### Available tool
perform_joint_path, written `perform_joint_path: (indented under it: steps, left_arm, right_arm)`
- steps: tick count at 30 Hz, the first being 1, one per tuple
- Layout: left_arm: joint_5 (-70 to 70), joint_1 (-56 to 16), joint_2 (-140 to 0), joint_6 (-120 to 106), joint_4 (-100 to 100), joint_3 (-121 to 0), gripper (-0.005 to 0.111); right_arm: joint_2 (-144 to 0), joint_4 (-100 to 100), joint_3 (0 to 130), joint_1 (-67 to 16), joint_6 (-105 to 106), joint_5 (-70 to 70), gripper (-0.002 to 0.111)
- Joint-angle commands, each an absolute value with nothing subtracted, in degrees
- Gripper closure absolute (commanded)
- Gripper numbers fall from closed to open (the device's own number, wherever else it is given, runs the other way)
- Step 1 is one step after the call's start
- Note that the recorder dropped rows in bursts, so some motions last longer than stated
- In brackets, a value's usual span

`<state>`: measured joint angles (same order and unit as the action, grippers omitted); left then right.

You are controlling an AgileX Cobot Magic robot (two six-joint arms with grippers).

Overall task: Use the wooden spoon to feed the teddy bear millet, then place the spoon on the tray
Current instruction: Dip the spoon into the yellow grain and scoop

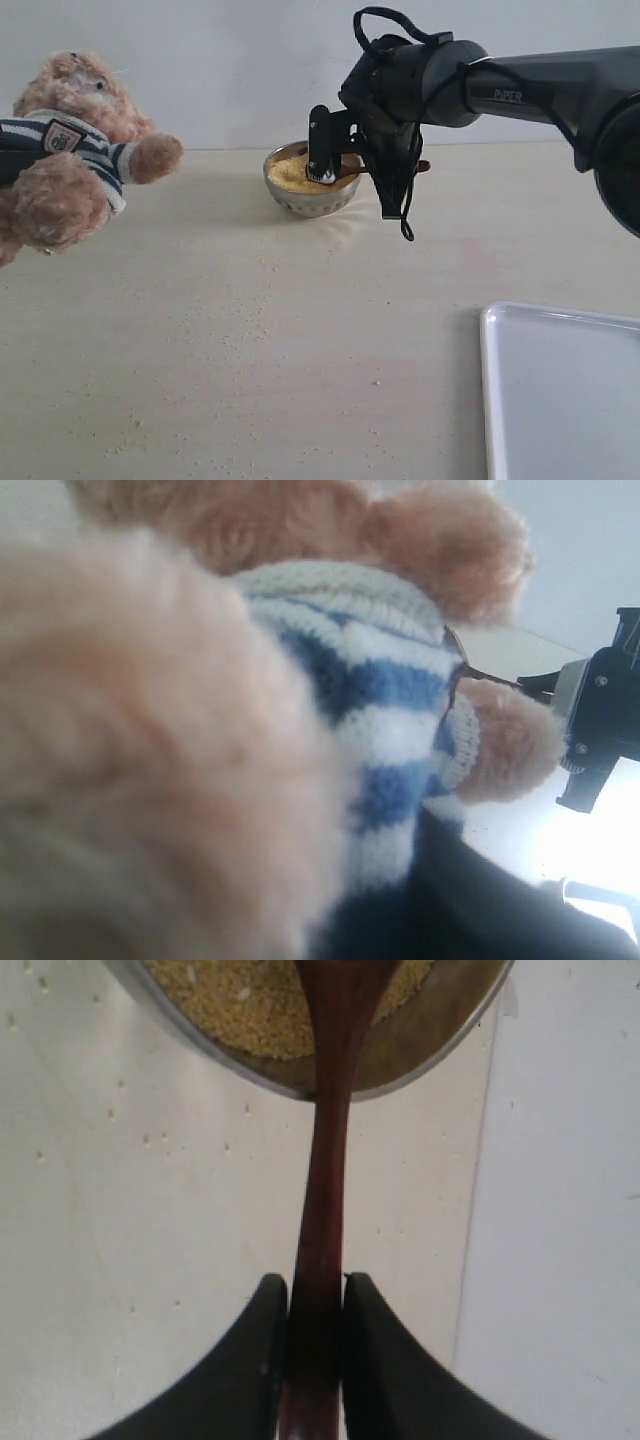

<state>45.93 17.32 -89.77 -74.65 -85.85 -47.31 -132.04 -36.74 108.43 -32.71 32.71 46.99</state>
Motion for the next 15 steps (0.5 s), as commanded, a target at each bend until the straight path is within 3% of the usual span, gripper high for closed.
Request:
perform_joint_path:
  steps: [1,15]
  left_arm:
    - [46.29,17.48,-89.37,-75.09,-86.46,-47.22,0.102]
    - [46.29,17.48,-89.37,-75.09,-86.46,-47.22,0.102]
  right_arm:
    - [-131.96,-33.01,108.66,-32.57,33.63,47.01,0.108]
    - [-131.85,-30.44,108.66,-32.57,28.91,46.95,0.108]
